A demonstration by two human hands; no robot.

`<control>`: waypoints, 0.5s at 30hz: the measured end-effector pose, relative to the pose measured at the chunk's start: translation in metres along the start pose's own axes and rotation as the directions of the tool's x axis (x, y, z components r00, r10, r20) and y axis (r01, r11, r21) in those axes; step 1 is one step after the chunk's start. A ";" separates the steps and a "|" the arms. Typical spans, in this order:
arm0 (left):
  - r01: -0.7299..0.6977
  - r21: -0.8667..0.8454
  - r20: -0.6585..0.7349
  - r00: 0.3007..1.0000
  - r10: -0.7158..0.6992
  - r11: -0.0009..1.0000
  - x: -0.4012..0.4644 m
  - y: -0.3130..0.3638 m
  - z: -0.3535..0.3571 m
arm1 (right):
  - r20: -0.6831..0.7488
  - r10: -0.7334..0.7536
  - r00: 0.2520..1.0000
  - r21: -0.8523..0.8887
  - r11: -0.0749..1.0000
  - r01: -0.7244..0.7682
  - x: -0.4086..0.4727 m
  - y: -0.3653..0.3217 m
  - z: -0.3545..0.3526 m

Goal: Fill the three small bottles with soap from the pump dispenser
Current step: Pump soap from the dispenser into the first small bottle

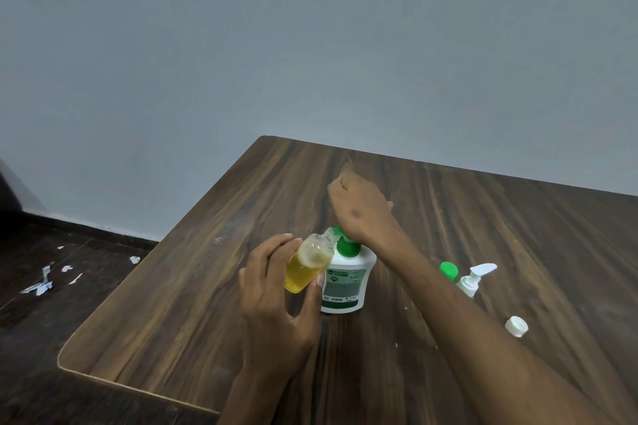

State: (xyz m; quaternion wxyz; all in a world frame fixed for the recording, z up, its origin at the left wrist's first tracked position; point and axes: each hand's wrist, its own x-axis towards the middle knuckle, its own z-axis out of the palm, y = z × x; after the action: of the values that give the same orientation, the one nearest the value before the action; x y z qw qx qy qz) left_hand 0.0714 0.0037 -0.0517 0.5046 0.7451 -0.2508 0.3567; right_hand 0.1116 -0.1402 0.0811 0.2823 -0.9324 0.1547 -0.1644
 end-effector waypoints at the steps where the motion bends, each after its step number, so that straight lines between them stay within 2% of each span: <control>1: -0.001 0.000 0.000 1.000 0.001 1.000 0.000 0.000 0.000 | -0.001 -0.002 1.000 -0.003 1.000 0.002 0.000 0.000 -0.001; 15: 0.008 -0.003 0.005 1.000 -0.008 1.000 -0.001 -0.002 0.000 | -0.034 0.004 0.999 -0.036 0.999 -0.005 0.001 0.000 0.000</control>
State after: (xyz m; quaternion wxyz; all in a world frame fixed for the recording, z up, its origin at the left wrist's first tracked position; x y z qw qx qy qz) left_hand 0.0717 0.0042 -0.0537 0.5065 0.7461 -0.2497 0.3526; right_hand 0.1124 -0.1405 0.0809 0.2630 -0.9341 0.1645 -0.1769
